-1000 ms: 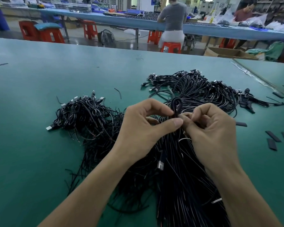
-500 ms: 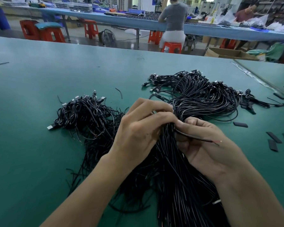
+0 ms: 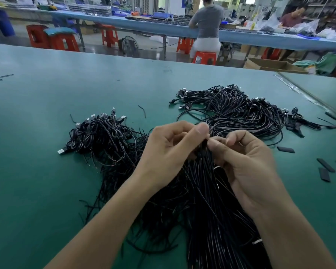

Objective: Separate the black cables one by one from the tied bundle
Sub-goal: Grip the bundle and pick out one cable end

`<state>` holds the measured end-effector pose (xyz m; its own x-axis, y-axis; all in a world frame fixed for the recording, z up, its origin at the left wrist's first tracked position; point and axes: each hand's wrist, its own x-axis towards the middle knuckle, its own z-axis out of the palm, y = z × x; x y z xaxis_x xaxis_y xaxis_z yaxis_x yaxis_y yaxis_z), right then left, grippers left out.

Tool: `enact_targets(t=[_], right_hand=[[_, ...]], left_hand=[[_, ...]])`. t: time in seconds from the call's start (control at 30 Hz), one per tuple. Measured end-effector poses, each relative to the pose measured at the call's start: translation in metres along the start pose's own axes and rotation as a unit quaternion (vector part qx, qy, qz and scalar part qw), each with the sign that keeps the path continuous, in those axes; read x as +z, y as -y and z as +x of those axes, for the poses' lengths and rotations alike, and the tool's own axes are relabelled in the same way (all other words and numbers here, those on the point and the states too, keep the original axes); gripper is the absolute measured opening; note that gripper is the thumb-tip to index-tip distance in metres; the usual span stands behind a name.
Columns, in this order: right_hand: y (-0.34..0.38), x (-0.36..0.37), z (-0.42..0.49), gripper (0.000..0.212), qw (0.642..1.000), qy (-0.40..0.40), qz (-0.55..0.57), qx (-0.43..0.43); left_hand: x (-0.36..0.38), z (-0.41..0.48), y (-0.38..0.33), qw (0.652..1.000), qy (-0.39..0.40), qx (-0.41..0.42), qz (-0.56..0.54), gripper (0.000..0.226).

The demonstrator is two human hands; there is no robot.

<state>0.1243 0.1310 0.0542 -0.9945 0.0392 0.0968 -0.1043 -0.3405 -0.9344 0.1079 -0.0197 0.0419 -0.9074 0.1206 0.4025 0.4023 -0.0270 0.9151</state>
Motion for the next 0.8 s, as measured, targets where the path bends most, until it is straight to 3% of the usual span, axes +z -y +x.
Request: enact_targets(t=[0.13, 0.27, 0.37, 0.47, 0.57, 0.67, 0.8], right_hand=[[-0.001, 0.001, -0.001, 0.033, 0.999, -0.018, -0.048, -0.004], [-0.005, 0.000, -0.001, 0.030, 0.997, -0.033, -0.076, 0.011], [-0.006, -0.002, -0.001, 0.021, 0.994, -0.021, -0.103, 0.012], [-0.004, -0.003, -0.002, 0.014, 0.992, -0.005, -0.124, 0.022], [-0.005, -0.007, 0.002, 0.011, 0.984, -0.028, -0.176, 0.025], [-0.007, -0.019, 0.006, 0.013, 0.939, -0.084, -0.332, -0.020], [-0.011, -0.029, 0.006, 0.013, 0.845, -0.060, -0.529, -0.048]], left_hand=[[-0.005, 0.003, 0.001, 0.999, -0.004, -0.007, 0.034, 0.020], [-0.010, 0.005, 0.005, 0.997, 0.017, -0.075, -0.009, 0.026], [-0.015, 0.008, 0.003, 0.995, 0.010, -0.093, 0.017, 0.025], [-0.031, 0.016, 0.003, 0.985, -0.120, -0.096, 0.079, 0.024], [-0.056, 0.021, 0.004, 0.937, -0.274, -0.068, 0.207, 0.021], [-0.073, 0.021, 0.010, 0.887, -0.344, -0.084, 0.298, 0.021], [-0.078, 0.020, 0.022, 0.859, -0.302, -0.160, 0.381, 0.034]])
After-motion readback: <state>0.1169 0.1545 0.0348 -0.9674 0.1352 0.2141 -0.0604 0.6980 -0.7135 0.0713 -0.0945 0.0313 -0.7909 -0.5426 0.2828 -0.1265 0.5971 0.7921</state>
